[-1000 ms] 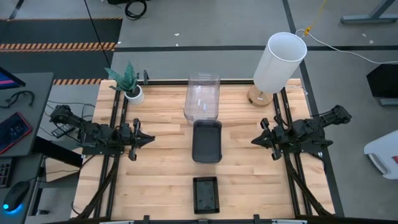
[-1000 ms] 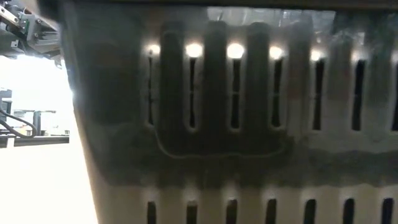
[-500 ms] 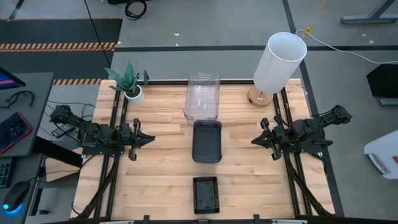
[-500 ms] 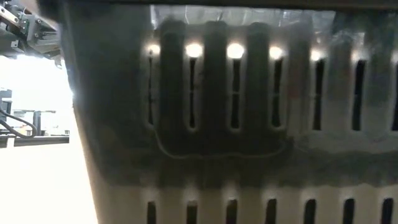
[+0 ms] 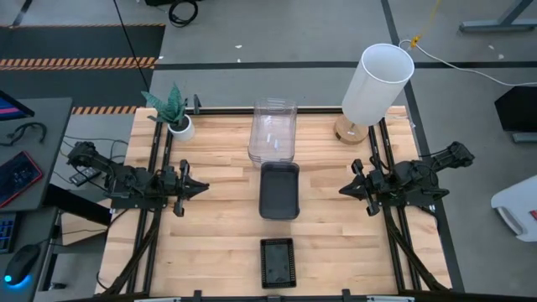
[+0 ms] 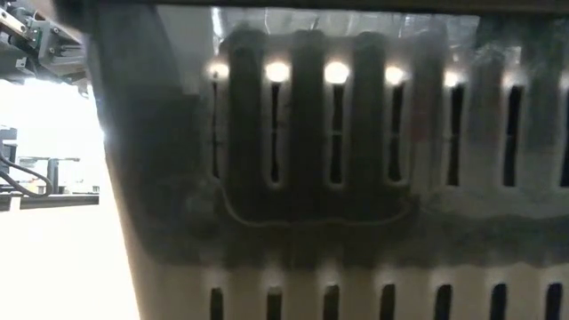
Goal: Stack baskets by color
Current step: Return to Home Position
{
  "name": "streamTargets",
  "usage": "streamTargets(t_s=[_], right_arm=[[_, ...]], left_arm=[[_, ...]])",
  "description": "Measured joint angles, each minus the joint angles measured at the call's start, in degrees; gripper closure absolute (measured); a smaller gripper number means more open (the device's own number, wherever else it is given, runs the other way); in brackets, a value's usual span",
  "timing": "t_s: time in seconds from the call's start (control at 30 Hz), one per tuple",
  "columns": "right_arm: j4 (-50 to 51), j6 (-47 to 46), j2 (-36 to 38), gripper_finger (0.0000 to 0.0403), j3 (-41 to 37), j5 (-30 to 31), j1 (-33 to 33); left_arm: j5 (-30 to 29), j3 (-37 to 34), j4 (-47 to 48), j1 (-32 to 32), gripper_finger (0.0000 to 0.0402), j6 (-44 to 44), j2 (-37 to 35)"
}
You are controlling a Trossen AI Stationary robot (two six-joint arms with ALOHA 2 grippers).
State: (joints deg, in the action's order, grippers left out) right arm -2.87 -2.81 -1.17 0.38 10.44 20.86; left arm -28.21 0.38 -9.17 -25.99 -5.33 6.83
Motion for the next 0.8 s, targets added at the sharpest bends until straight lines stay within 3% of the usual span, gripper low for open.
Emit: streamTargets(t_s=[0.8], right_arm=[[0.0, -0.02, 0.0, 0.0379, 0.02, 0.0, 0.0]], left_arm=[[0.0, 0.0, 0.02, -0.01, 0.0368, 0.03, 0.0]])
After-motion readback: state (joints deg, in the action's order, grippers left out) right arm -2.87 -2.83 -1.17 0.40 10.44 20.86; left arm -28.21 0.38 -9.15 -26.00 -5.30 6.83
